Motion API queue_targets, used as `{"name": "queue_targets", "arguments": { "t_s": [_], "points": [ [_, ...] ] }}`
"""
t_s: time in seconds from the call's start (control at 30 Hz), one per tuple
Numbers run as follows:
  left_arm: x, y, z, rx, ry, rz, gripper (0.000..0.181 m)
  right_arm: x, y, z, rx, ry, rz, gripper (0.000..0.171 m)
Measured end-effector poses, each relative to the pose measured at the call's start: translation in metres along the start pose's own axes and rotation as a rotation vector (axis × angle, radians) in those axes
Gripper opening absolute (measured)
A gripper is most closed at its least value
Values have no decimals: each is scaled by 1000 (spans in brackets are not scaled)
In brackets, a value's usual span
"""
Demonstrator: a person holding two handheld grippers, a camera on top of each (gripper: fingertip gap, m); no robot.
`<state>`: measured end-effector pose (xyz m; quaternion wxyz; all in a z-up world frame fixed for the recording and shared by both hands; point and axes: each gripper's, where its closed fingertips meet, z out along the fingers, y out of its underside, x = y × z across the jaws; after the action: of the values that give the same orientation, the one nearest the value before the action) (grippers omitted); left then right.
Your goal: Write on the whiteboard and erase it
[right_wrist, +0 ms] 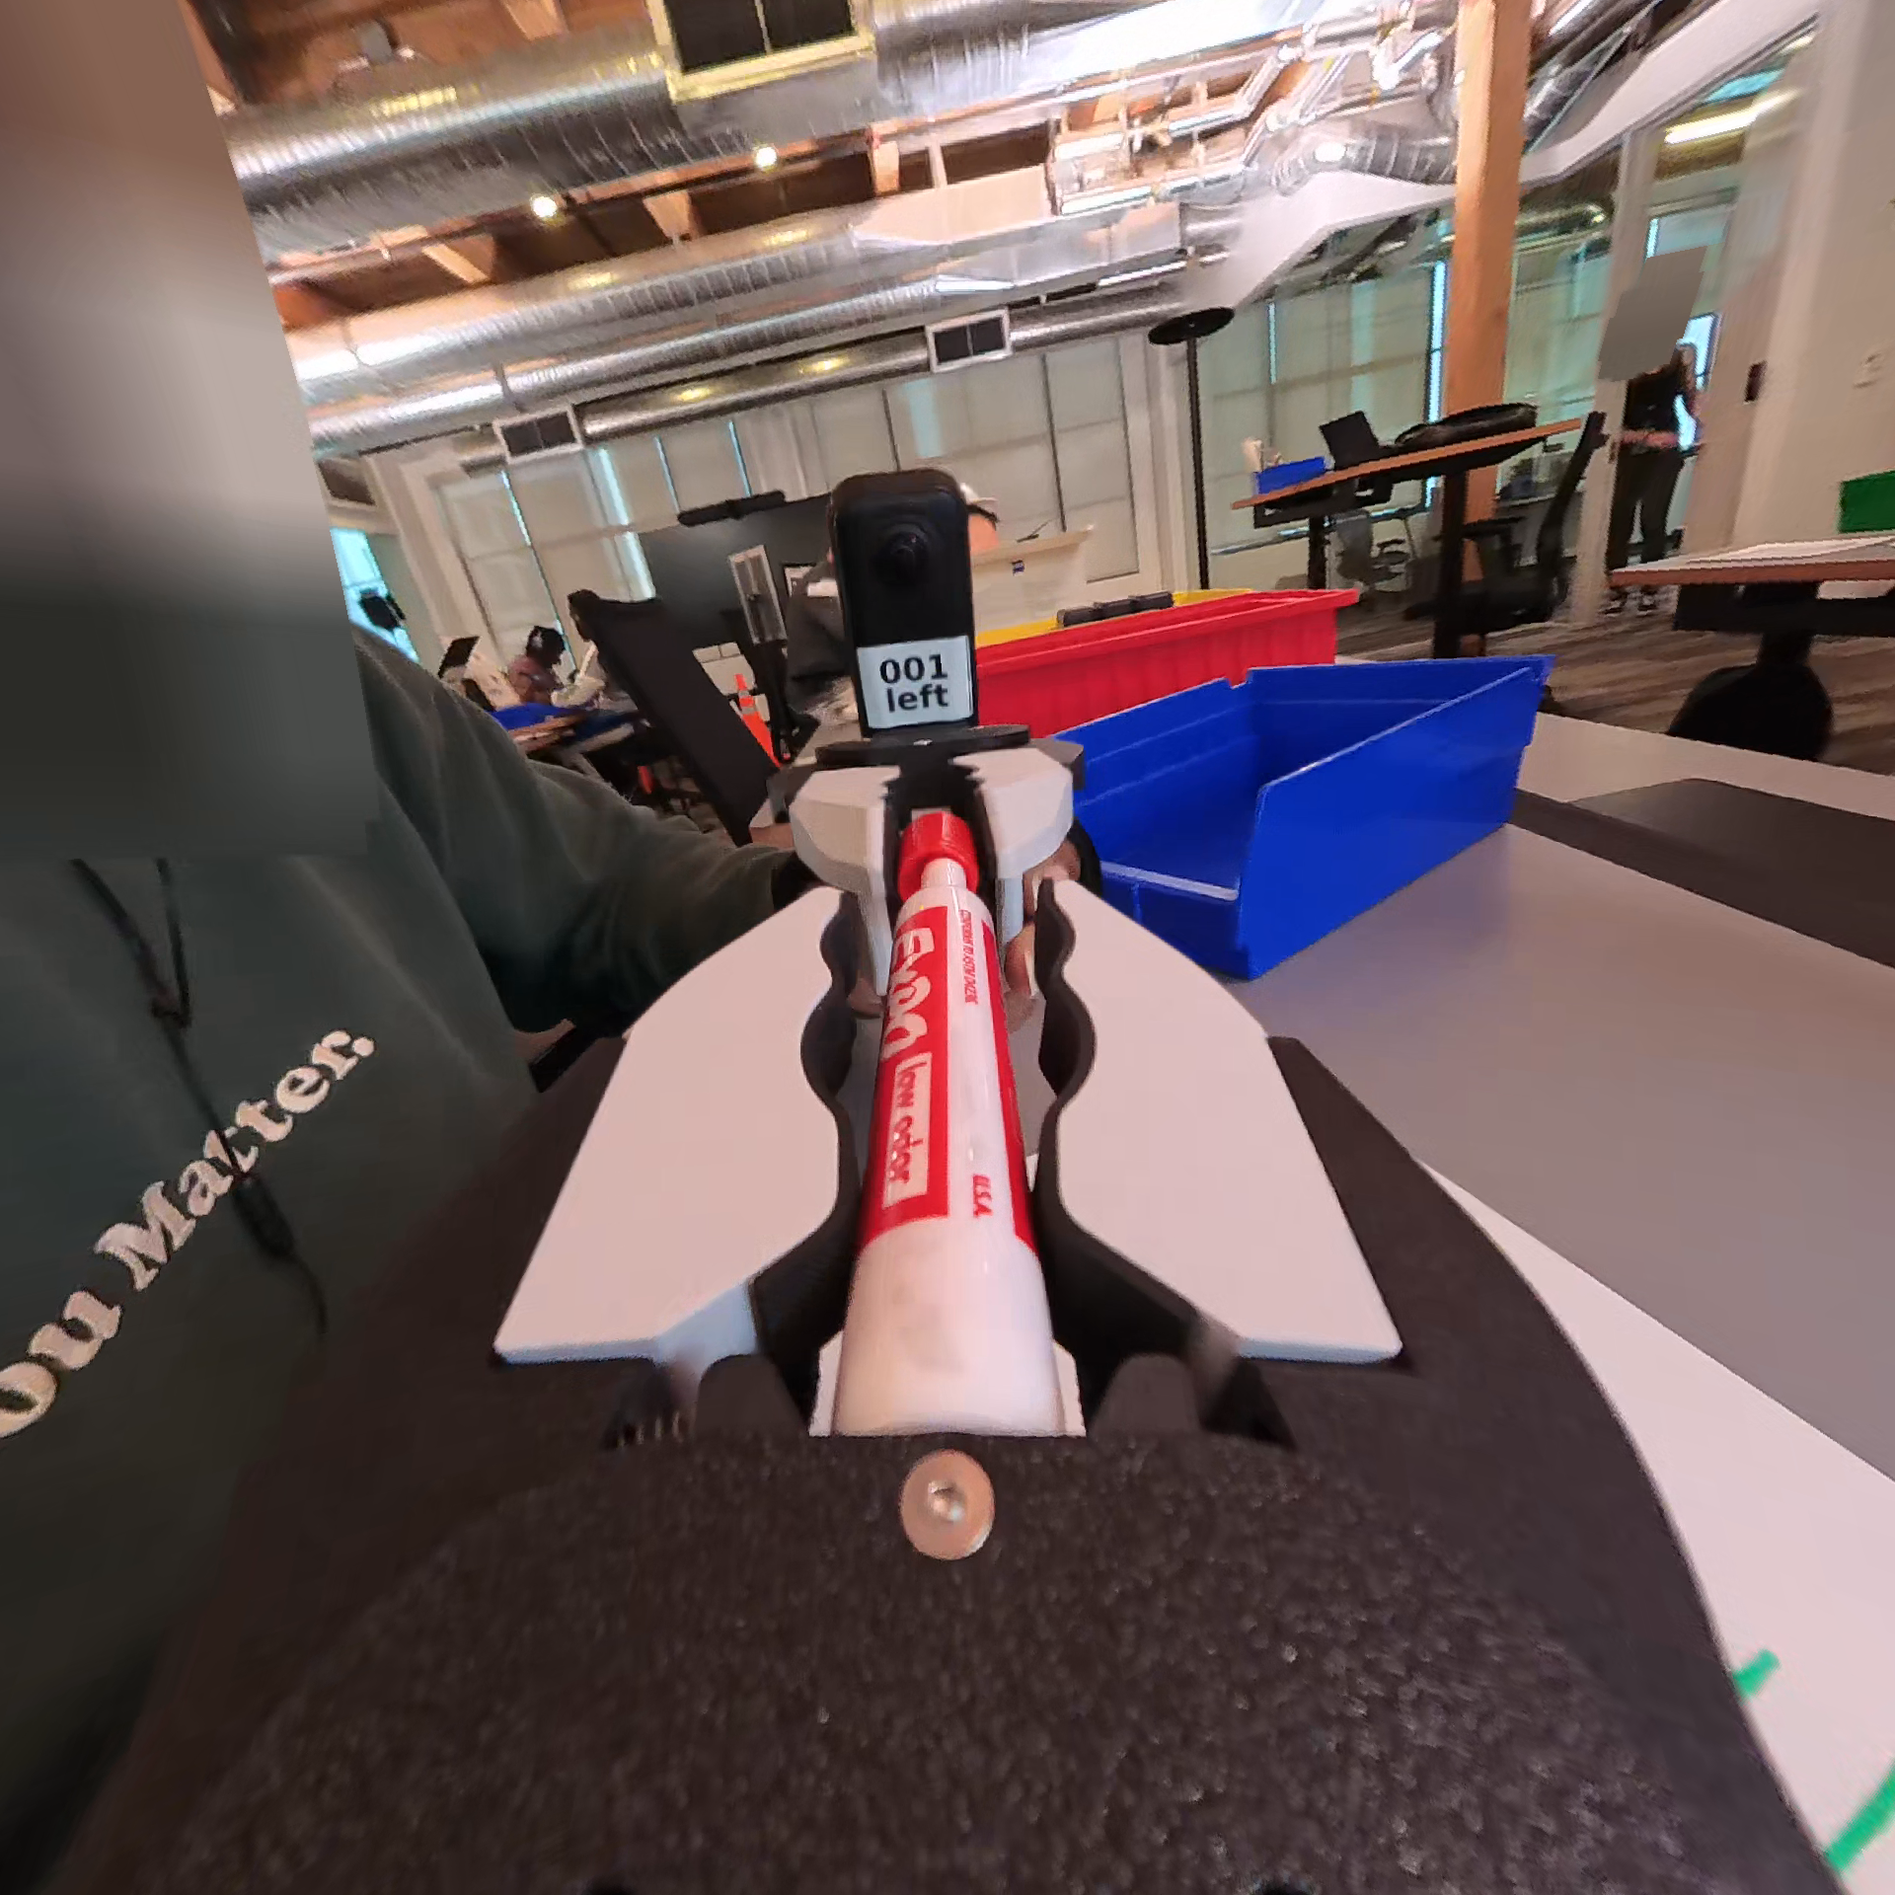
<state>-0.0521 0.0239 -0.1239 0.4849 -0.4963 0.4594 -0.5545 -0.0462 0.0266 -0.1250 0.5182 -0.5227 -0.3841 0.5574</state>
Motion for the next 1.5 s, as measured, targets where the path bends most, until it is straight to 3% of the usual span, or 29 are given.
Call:
{"name": "queue_targets", "arguments": {
  "t_s": [0.17,0.57,0.73,0.8,1.0,1.2,1.37,1.5],
  "points": [
    [6,0,5,13,19,-8,19,-8,4,6,13,-12,1,34],
    [10,42,-2,-213,82,22,19,-9,40,6,-136,12,-63,32],
    [9,59,-1,-343,36,225,18,-9,52,7,-210,8,-44,33],
    [10,52,0,-307,21,258,18,-10,50,8,-183,1,10,33],
    [2,65,-2,-423,-41,412,18,-3,57,9,-202,26,95,33],
    [-7,43,-2,-313,-72,307,20,5,40,12,-218,67,-7,35],
    [-34,28,-54,-259,-192,206,20,38,2,-26,-292,203,-142,41],
    [-55,33,-111,-251,-345,137,20,101,-15,-76,-613,410,-374,42]
  ]
}}
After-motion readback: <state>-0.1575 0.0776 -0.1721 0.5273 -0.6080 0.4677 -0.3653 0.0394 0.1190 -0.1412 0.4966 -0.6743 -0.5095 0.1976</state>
